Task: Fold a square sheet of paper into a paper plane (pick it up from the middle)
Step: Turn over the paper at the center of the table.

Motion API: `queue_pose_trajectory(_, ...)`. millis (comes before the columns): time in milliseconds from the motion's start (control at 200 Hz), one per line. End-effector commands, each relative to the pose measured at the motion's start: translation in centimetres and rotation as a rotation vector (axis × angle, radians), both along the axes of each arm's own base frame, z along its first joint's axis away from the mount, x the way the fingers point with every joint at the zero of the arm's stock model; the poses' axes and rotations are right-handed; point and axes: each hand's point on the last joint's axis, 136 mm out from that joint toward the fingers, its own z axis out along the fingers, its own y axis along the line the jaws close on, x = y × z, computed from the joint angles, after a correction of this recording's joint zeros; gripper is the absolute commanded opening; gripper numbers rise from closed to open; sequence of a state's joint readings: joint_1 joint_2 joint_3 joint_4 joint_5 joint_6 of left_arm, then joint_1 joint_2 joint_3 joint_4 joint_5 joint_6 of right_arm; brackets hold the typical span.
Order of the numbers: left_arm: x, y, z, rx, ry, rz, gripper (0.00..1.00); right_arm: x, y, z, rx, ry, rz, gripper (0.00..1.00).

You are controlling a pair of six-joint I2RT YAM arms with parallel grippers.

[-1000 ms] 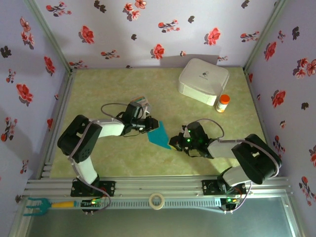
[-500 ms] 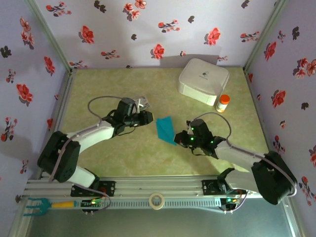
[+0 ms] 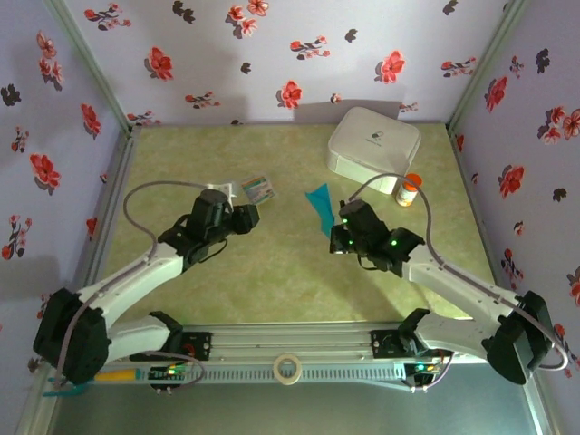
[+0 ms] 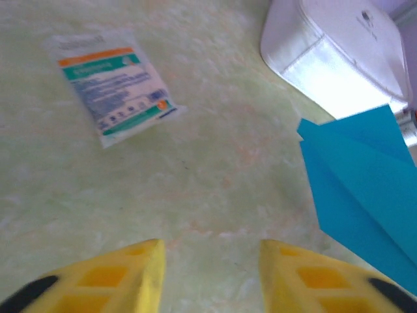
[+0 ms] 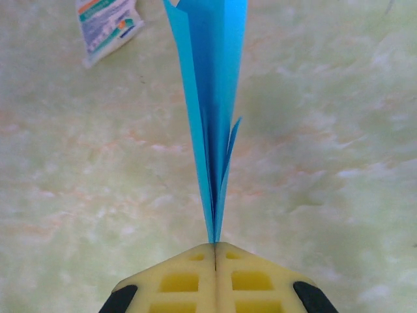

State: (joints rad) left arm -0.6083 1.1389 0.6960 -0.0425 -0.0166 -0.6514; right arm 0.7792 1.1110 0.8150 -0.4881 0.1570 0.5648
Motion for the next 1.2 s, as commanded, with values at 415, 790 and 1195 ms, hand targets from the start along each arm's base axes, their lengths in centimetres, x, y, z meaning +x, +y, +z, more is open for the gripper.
queue_pose_trajectory(415,-0.2,6.9,-0.4,0.086,-0.047,0.187,1.0,1.7,-1.5,-0.5,-0.719,-0.174,0.021,0.0)
queue_pose_trajectory(790,-1.2,8.4,-0.4,0.003,-0.069,0.243,1.0,0.9,-0.4,-3.7,-0.752,-0.107,0.072,0.02)
queue_pose_trajectory(1195,-1.0,7.8,-0.4,-0.004,-0.051,0.221,1.0,-3.4,6.8,-9.7,-0.478,0.158,0.319,0.13)
